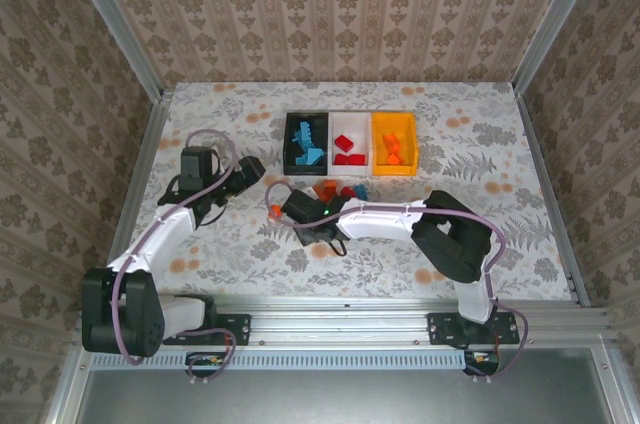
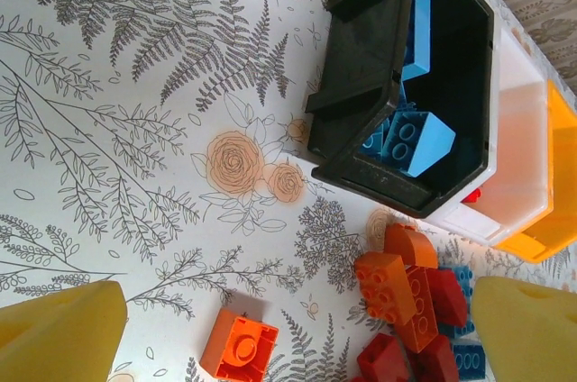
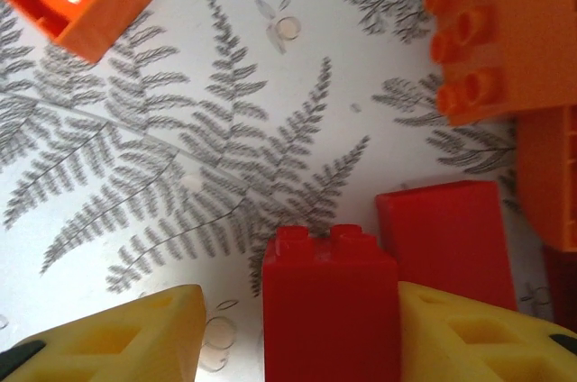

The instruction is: Sort the legos into containers by color

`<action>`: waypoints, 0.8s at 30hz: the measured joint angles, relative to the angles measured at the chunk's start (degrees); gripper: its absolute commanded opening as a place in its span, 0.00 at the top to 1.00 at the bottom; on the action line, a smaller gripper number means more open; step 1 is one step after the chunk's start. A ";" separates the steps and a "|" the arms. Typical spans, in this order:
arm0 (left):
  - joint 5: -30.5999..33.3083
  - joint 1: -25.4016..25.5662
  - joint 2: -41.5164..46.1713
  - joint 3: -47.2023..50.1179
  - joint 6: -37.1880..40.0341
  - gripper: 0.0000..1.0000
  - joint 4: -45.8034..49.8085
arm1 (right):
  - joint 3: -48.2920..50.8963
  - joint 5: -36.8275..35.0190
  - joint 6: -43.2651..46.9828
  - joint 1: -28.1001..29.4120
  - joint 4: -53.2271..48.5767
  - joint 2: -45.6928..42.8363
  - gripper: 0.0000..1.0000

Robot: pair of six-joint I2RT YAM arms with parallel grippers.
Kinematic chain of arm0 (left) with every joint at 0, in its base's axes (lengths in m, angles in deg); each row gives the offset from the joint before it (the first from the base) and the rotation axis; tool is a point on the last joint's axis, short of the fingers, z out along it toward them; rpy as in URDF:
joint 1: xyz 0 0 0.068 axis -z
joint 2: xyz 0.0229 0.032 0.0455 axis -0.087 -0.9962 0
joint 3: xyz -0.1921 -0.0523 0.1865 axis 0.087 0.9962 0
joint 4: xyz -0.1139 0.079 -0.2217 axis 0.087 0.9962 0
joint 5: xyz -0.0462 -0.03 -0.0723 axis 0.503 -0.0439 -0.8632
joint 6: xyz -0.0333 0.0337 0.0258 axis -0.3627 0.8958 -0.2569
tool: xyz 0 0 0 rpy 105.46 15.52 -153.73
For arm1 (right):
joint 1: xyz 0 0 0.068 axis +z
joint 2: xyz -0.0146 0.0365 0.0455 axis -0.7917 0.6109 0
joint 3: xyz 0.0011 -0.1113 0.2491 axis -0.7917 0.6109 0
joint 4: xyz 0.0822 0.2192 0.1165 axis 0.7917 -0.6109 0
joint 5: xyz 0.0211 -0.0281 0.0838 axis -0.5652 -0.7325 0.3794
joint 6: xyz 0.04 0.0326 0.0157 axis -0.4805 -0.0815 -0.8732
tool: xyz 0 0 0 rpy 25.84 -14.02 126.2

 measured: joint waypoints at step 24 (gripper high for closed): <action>-0.55 1.68 3.48 6.64 -0.94 0.00 -0.85 | -5.07 -6.58 6.10 -6.03 0.26 -4.68 0.68</action>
